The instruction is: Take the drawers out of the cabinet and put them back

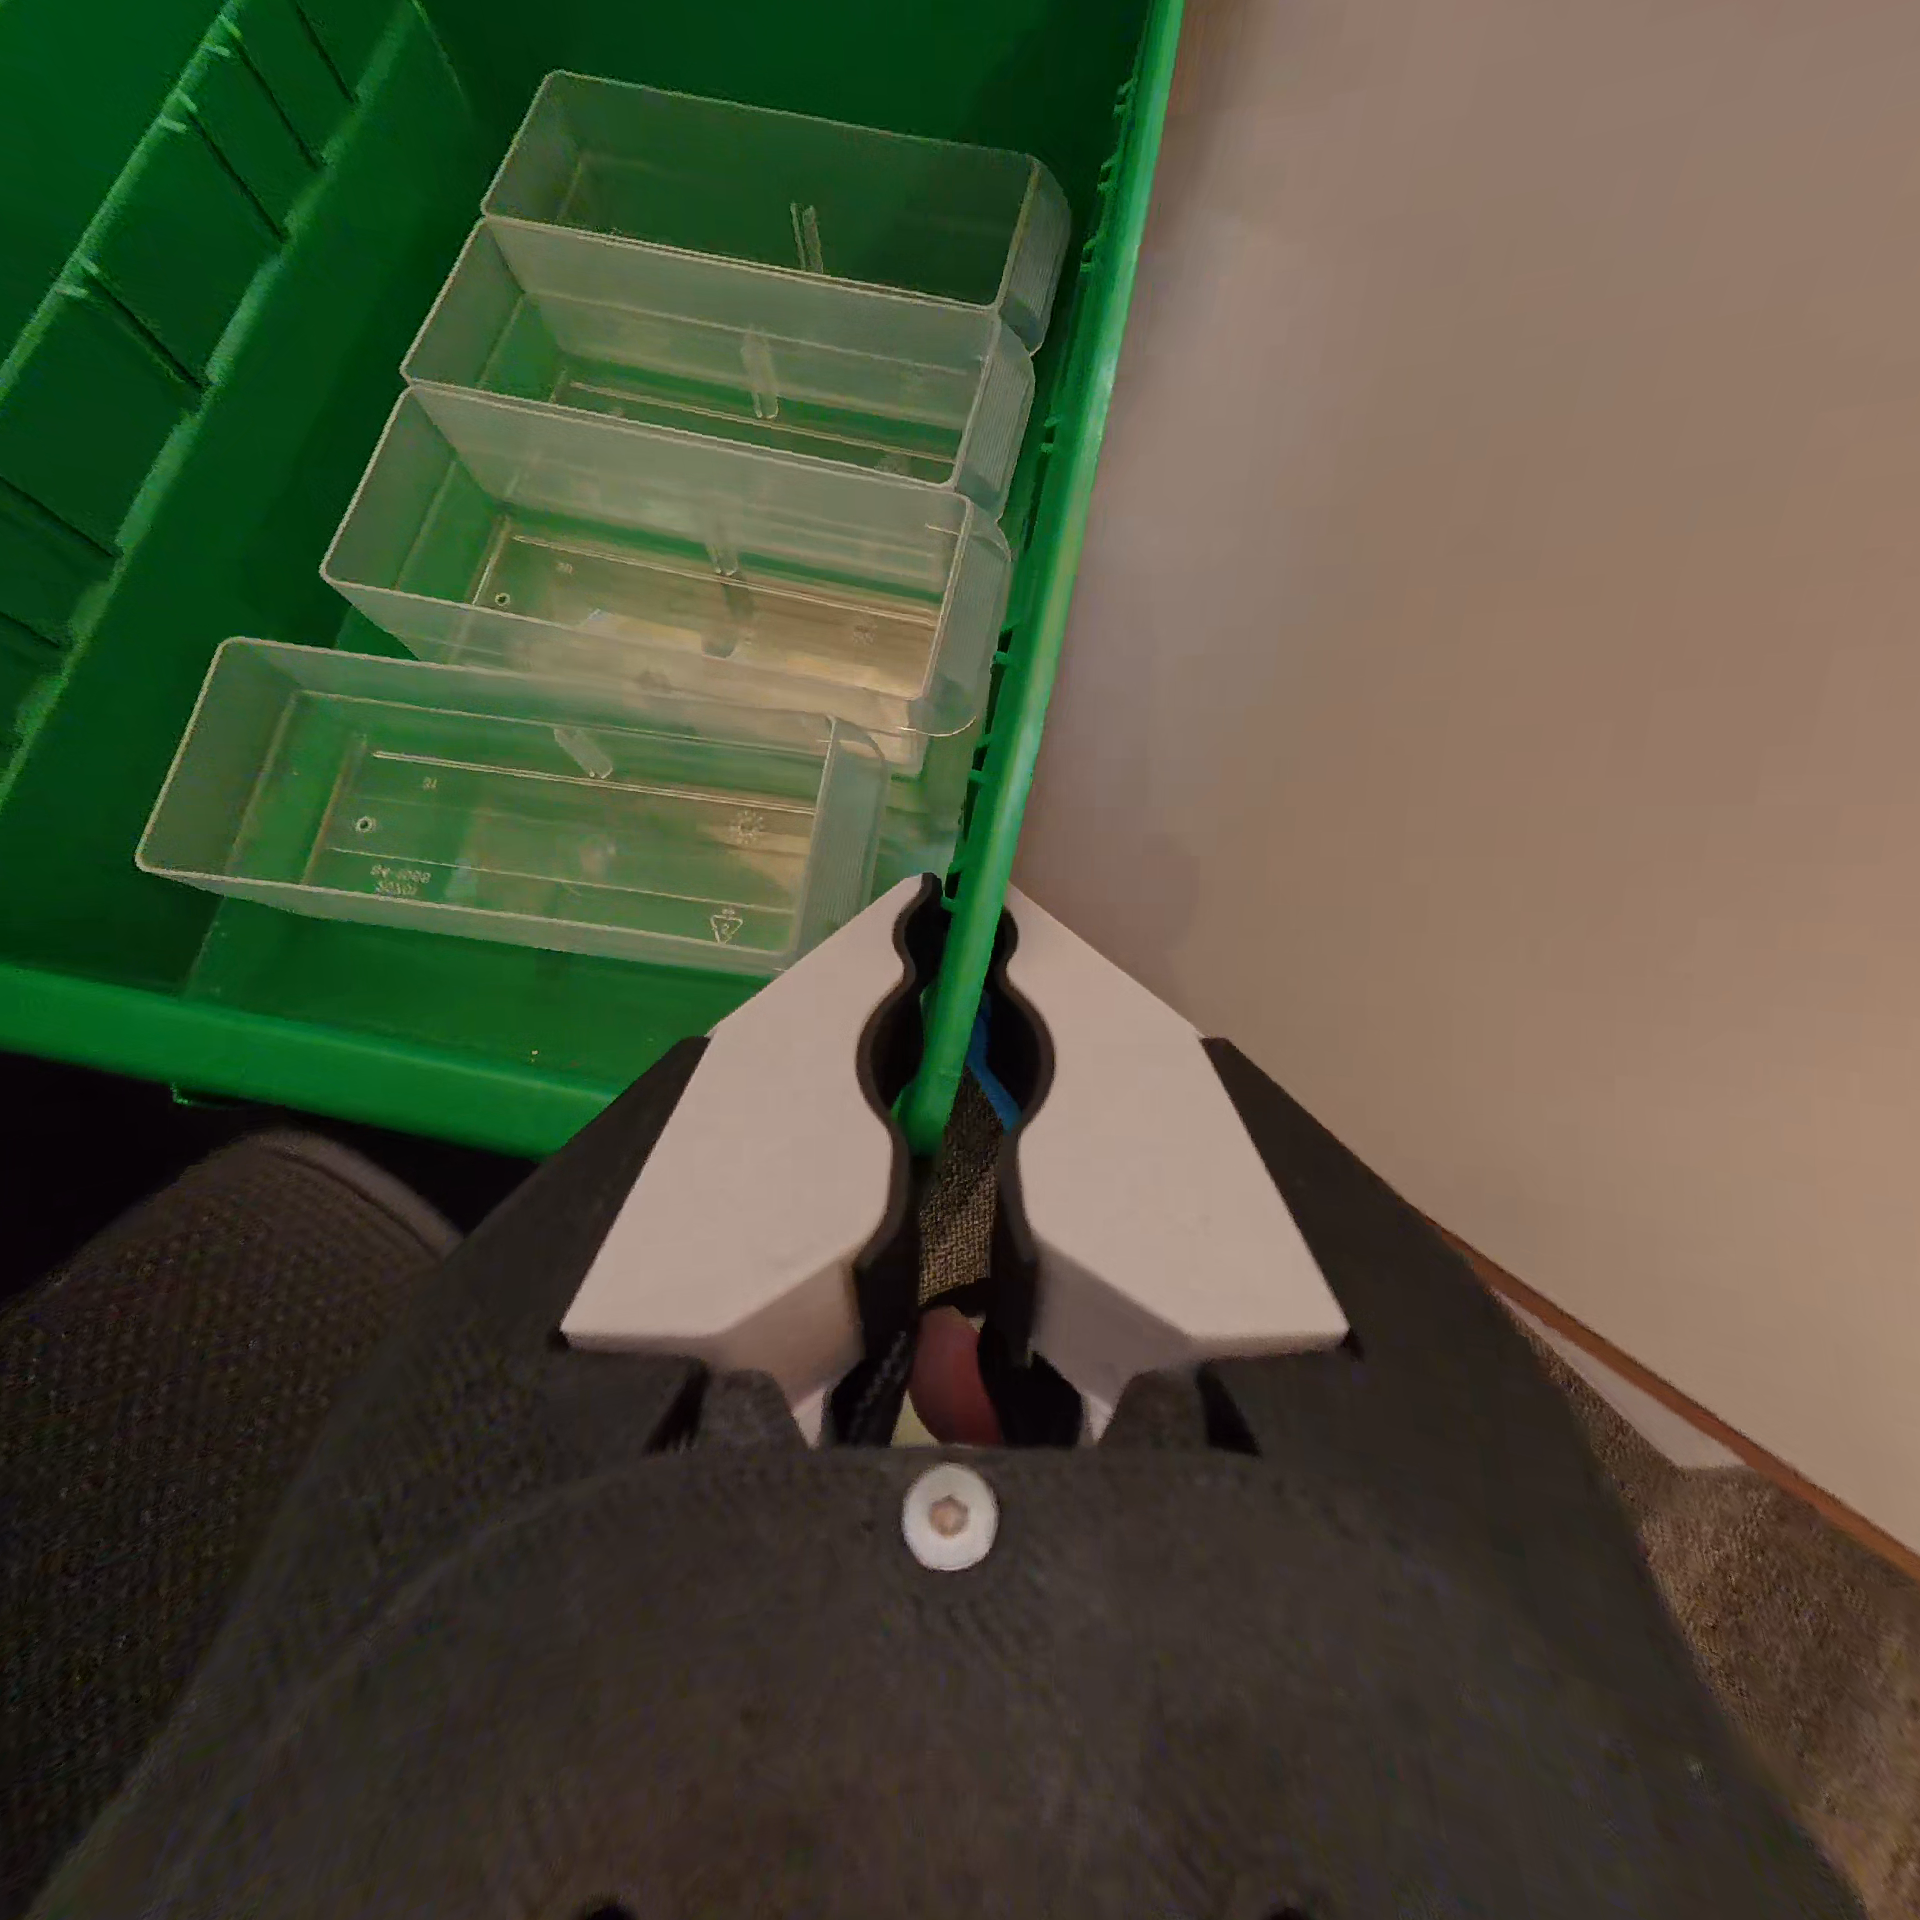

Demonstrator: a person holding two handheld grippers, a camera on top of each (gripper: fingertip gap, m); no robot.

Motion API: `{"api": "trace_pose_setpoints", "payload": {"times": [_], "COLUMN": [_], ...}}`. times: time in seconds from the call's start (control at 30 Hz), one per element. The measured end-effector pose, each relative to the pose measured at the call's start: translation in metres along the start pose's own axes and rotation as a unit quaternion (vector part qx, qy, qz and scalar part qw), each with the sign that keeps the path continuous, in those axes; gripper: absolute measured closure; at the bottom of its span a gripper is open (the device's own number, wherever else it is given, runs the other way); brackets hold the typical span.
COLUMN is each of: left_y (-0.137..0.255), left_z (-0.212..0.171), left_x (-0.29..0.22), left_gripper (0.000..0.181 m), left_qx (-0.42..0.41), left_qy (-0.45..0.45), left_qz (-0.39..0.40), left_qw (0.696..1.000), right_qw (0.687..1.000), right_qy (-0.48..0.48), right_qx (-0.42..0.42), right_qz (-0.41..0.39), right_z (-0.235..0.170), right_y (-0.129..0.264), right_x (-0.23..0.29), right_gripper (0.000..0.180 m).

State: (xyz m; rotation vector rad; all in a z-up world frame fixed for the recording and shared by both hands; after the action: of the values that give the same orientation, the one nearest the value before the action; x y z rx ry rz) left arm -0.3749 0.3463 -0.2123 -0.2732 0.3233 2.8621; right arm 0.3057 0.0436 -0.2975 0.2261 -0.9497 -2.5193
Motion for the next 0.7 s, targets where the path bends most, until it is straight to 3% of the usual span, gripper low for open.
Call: {"api": "trace_pose_setpoints", "payload": {"times": [0.3, 0.7], "left_y": [0.010, 0.041], "left_z": [0.022, 0.047], "left_x": [0.001, 0.033], "left_gripper": [0.176, 0.176], "left_qx": [-0.042, -0.105], "left_qy": [0.021, 0.051], "left_qz": [0.001, 0.030], "left_qw": [0.999, 0.993], "right_qw": [0.992, 0.977], "right_qy": [0.070, 0.118], "right_qx": [-0.004, -0.001], "right_qz": [0.100, 0.179], "right_z": [0.028, 0.104], "right_y": [-0.051, -0.147], "right_x": [0.032, 0.095], "right_gripper": [0.177, 0.178]}}
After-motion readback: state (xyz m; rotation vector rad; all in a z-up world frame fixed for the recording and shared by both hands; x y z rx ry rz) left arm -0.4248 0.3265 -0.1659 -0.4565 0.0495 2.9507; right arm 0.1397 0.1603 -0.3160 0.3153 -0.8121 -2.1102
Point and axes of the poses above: each gripper's, where its closed fingertips meet, y back along the fingers, z out of its top, x = y × z across the jaws, the point moved 2 cm from there along y, back along the fingers, and after that the axes turned 7 degrees about -x, right-handed, at the moved point
